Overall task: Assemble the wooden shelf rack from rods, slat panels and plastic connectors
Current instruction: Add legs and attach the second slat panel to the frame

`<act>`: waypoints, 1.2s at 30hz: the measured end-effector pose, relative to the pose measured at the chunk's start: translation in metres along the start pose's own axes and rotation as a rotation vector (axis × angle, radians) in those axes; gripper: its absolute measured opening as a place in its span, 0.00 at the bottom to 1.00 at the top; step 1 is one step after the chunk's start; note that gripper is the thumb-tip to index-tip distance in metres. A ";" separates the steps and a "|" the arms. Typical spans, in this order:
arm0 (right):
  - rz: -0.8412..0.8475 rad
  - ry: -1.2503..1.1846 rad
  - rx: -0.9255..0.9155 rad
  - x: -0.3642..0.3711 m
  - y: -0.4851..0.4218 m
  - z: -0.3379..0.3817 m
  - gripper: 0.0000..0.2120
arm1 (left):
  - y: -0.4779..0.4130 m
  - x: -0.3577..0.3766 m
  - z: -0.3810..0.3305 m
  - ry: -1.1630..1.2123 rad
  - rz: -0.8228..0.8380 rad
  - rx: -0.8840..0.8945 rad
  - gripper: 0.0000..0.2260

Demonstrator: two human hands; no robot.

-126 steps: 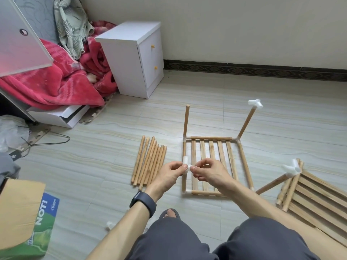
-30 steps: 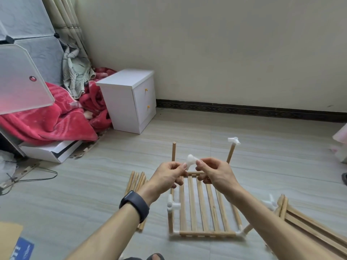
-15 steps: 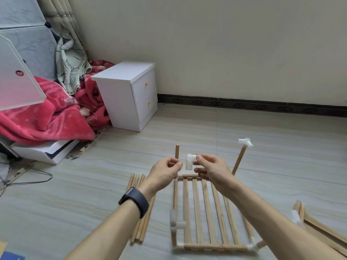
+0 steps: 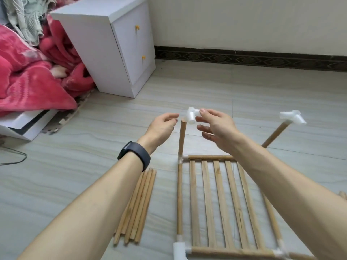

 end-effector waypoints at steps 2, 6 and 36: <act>0.013 0.025 -0.003 0.003 -0.007 -0.005 0.06 | -0.008 0.004 0.004 0.000 0.035 -0.008 0.18; 0.042 0.155 -0.048 0.007 -0.011 -0.006 0.08 | -0.010 0.008 0.012 0.056 0.081 -0.033 0.17; 0.114 0.394 -0.051 0.032 -0.002 -0.001 0.11 | 0.013 0.011 0.018 0.205 -0.145 -0.058 0.13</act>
Point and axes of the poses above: each hand's wrist, its own y-axis away from the middle knuckle, its own x-axis out of the palm, z = x × y, the point moved 3 cm from there along -y, towards the middle knuckle, and after that the axes turned 12 degrees about -x, right-handed, at the moved point
